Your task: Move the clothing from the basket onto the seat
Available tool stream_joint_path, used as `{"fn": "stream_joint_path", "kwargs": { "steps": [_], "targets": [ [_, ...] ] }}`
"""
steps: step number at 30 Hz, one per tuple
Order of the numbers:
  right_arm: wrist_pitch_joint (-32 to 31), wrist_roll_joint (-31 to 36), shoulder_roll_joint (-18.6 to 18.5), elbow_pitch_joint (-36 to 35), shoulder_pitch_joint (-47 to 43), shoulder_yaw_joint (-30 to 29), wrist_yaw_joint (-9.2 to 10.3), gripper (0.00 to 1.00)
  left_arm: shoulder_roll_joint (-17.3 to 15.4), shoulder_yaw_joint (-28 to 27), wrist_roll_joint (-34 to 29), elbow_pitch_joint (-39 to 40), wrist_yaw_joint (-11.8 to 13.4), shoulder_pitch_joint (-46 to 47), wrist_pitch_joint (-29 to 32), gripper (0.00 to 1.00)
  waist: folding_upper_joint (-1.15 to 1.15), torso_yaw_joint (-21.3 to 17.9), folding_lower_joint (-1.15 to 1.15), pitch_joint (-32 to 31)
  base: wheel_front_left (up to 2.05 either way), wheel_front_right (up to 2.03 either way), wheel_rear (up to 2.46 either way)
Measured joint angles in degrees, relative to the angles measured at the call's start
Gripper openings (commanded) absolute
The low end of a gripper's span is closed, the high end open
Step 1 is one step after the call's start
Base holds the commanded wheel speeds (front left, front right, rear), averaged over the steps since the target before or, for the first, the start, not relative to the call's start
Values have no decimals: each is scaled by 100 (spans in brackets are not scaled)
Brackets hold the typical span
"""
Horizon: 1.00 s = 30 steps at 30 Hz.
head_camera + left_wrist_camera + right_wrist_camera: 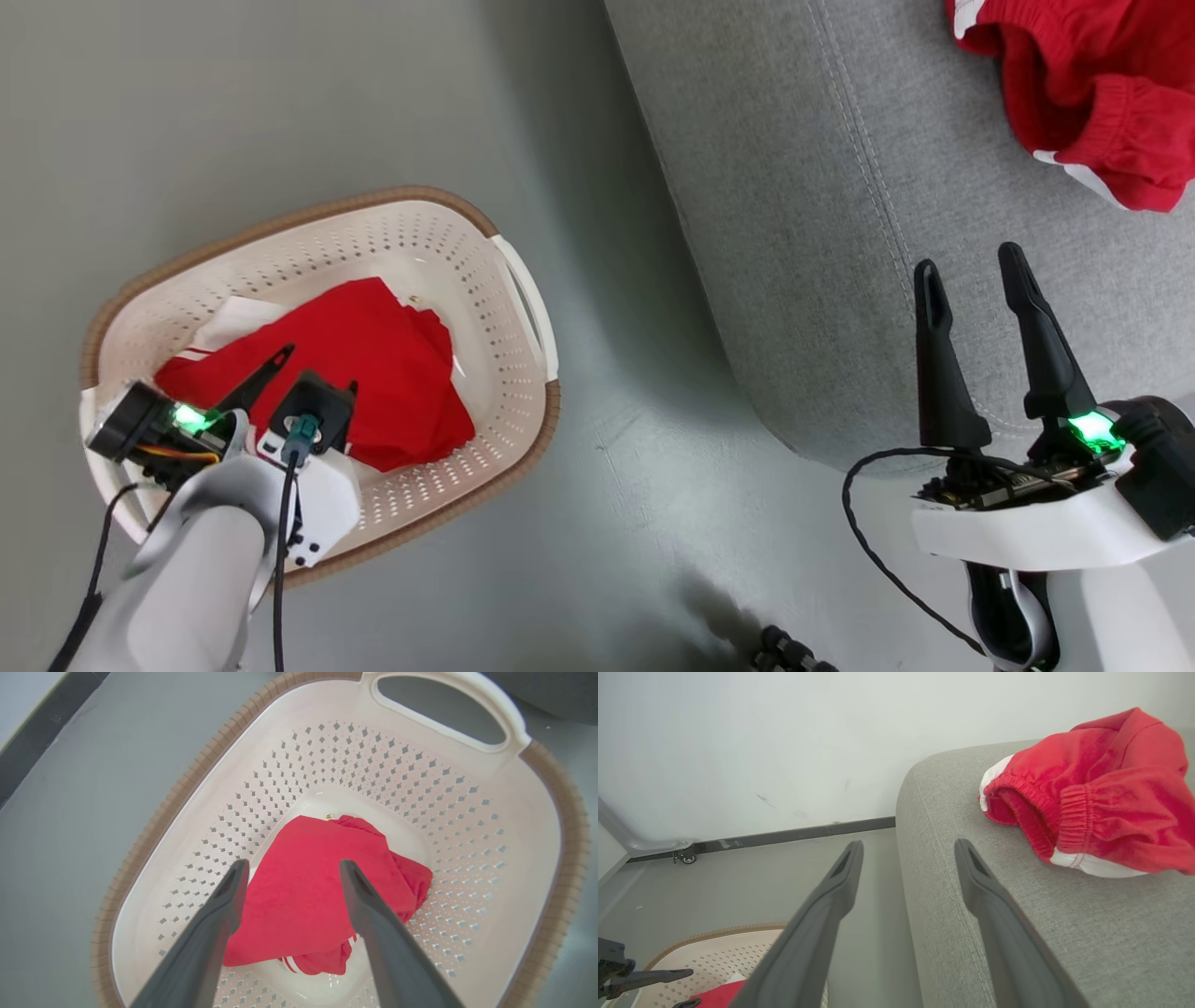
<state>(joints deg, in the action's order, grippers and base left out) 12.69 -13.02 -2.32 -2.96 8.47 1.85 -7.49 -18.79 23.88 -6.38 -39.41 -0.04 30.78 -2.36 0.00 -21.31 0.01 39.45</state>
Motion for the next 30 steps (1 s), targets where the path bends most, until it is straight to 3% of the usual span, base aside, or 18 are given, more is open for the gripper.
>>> {"fn": "stream_joint_path", "kwargs": {
  "steps": [15,30],
  "targets": [
    [101,-314,8,287,492,344,0,100,-434,532,-688,-423,-301,458,288,100,0,-427,0,632,0,0,0],
    [151,-428,11,520,844,419,0,100,-865,896,-1458,-927,-63,674,934,100,0,-642,0,1061,0,0,0]
  ]
}}
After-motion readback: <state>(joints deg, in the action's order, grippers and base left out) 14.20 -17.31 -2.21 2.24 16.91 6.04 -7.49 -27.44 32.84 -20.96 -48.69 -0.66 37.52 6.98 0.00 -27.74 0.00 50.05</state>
